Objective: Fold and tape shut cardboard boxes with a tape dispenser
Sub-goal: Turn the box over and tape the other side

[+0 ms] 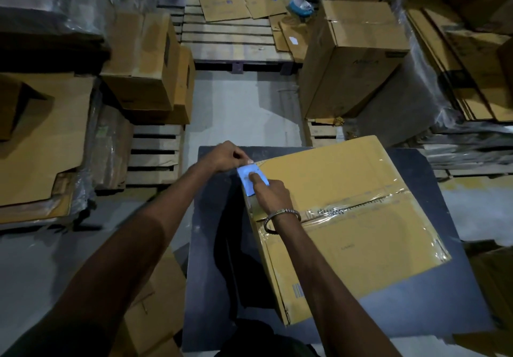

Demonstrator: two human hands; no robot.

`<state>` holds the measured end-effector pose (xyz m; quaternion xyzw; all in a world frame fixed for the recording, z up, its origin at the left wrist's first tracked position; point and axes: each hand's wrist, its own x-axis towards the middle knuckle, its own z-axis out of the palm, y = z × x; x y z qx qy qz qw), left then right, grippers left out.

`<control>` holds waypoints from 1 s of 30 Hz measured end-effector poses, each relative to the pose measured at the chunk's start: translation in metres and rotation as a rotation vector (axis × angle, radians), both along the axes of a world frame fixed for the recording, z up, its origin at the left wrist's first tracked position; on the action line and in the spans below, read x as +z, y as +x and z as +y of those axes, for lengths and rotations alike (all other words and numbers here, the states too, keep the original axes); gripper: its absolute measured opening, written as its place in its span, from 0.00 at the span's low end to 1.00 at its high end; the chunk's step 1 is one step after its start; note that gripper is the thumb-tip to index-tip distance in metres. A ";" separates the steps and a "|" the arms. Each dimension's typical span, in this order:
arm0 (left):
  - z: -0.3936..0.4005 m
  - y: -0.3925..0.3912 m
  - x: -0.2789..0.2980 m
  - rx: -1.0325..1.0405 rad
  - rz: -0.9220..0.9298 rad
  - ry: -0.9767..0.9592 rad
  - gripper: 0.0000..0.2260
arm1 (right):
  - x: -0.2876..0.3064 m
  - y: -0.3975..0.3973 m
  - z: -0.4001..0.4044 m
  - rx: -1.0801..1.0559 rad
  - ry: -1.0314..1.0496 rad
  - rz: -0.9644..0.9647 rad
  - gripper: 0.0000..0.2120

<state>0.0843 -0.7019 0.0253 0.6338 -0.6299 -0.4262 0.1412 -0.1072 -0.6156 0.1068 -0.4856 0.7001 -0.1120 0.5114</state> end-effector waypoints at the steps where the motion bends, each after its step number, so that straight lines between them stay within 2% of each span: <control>1: 0.000 -0.001 -0.001 -0.011 -0.074 -0.039 0.07 | 0.003 0.000 0.002 0.018 -0.001 0.017 0.28; 5: 0.009 -0.006 -0.003 0.032 -0.171 -0.143 0.09 | 0.005 -0.025 0.029 0.084 0.058 0.063 0.32; 8: 0.008 -0.007 0.000 0.035 -0.173 -0.103 0.10 | 0.000 -0.042 0.048 0.084 0.089 0.064 0.26; 12: 0.002 -0.020 0.017 -0.032 -0.275 -0.042 0.11 | -0.003 -0.037 0.042 0.059 0.096 0.097 0.32; 14: 0.000 -0.037 0.028 0.004 -0.260 -0.066 0.18 | -0.004 -0.035 0.041 0.059 0.091 0.109 0.33; 16: 0.000 -0.057 0.028 0.039 -0.175 0.008 0.27 | -0.007 -0.035 0.041 0.056 0.101 0.114 0.34; 18: 0.003 -0.077 0.015 -0.004 -0.210 0.061 0.31 | -0.006 -0.034 0.040 0.053 0.103 0.130 0.34; 23: 0.013 -0.093 -0.009 0.111 -0.416 -0.193 0.31 | -0.007 -0.035 0.037 0.050 0.111 0.141 0.35; 30: 0.008 -0.093 -0.013 0.134 -0.500 -0.212 0.33 | -0.010 -0.057 0.087 0.131 0.139 0.248 0.34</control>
